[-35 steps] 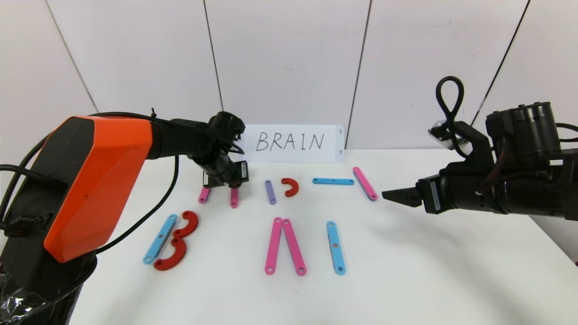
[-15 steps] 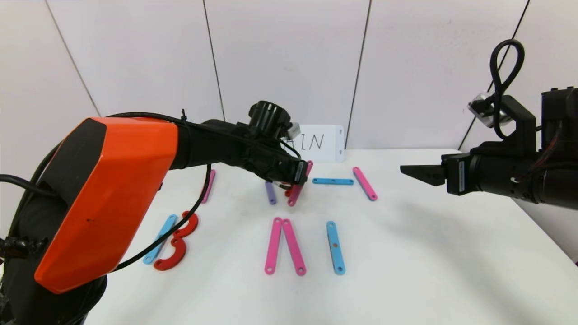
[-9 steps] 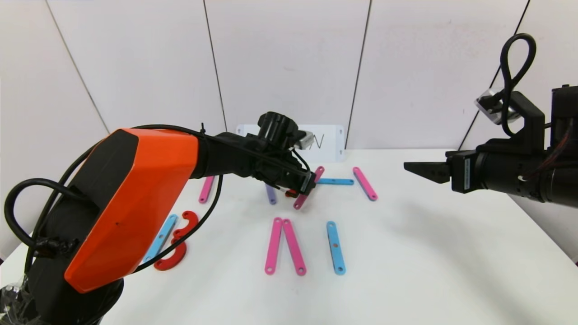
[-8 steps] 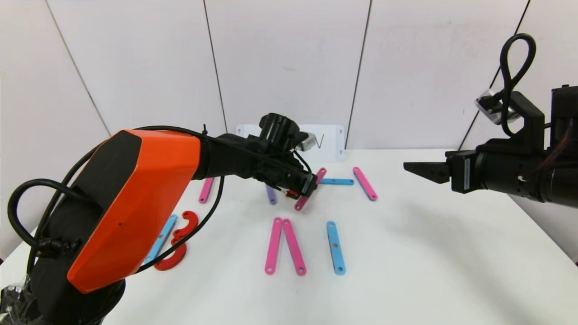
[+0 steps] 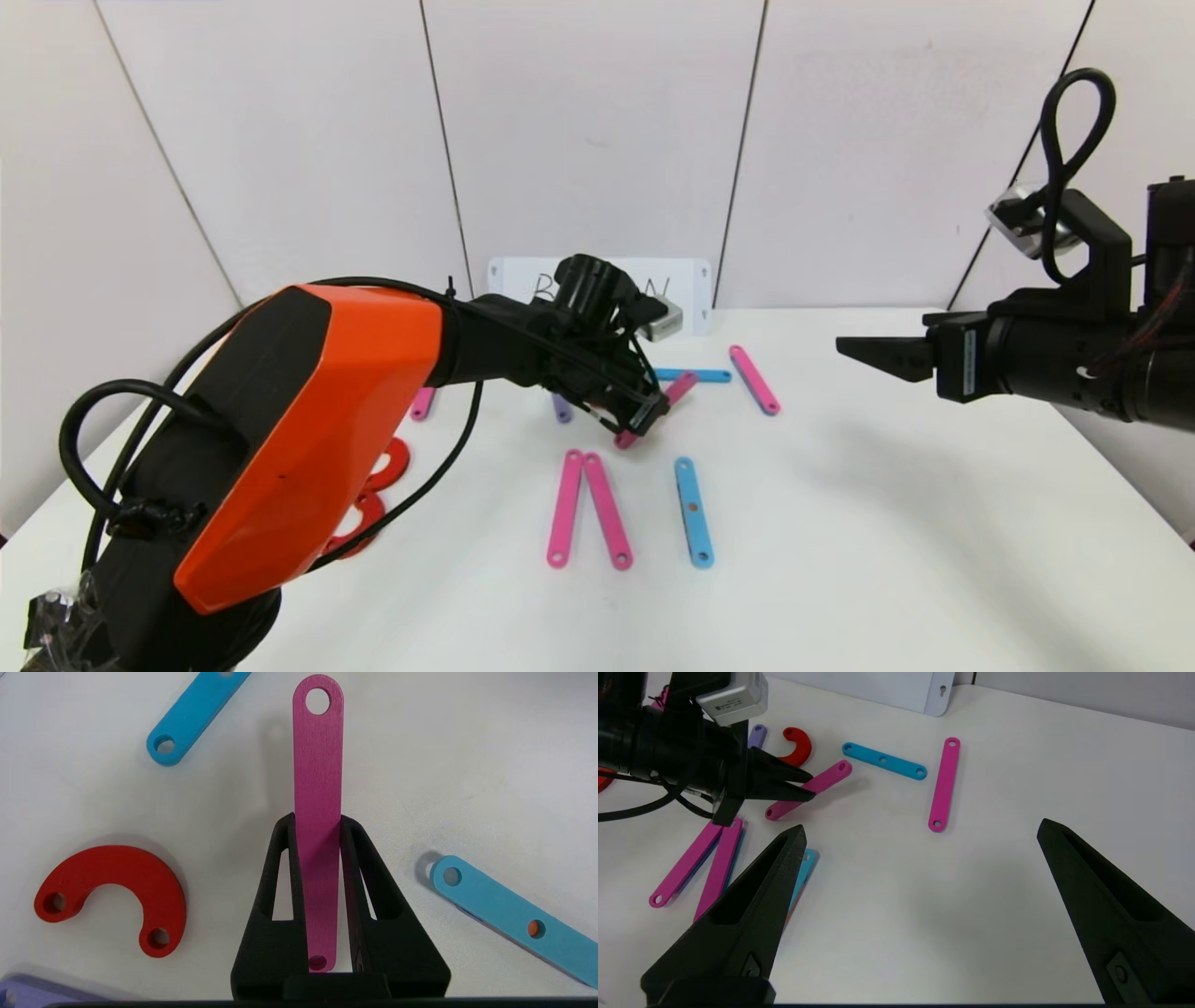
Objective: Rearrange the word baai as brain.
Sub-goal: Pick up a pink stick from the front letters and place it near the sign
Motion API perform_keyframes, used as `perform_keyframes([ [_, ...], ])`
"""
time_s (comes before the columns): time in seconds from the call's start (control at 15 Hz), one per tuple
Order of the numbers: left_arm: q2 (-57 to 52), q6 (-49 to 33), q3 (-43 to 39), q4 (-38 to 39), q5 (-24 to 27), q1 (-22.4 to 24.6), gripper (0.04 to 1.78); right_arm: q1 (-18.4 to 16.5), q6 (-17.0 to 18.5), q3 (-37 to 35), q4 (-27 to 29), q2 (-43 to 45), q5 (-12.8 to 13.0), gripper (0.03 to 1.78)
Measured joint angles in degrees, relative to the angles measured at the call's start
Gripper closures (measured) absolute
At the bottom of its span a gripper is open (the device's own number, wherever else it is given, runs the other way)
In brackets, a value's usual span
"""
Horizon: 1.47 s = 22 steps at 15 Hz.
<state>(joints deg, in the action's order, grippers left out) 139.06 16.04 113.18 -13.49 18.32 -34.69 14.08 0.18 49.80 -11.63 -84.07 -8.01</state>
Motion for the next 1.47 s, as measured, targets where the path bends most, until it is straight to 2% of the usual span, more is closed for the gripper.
perform_keyframes([
  [0.27, 1.0, 5.8, 0.0, 0.1, -0.4, -1.2, 1.54, 0.4, 0.0, -0.2, 0.0, 0.0, 0.0, 0.08],
  [0.6, 2.2, 5.9, 0.3, 2.6, -0.7, -1.4, 1.54, 0.5, -0.1, -0.4, -0.1, 0.0, 0.0, 0.08],
  [0.8, 2.5, 5.9, 0.3, 3.6, -0.7, -1.4, 1.43, 0.6, -0.2, -0.5, -0.1, 0.0, 0.0, 0.08],
  [1.0, 2.8, 5.8, 0.3, 4.1, -0.7, -1.6, 1.09, 0.6, -0.2, -0.5, -0.1, 0.0, 0.0, 0.08],
  [1.27, 2.8, 5.8, 0.5, 4.1, -0.7, -1.6, 0.41, 0.6, -0.2, -0.5, -0.1, 0.0, 0.0, 0.08],
  [1.47, 2.1, 5.3, 0.7, 5.3, -0.7, -1.5, 0.14, 0.6, -0.1, -0.5, -0.2, 0.1, 0.0, 0.08],
])
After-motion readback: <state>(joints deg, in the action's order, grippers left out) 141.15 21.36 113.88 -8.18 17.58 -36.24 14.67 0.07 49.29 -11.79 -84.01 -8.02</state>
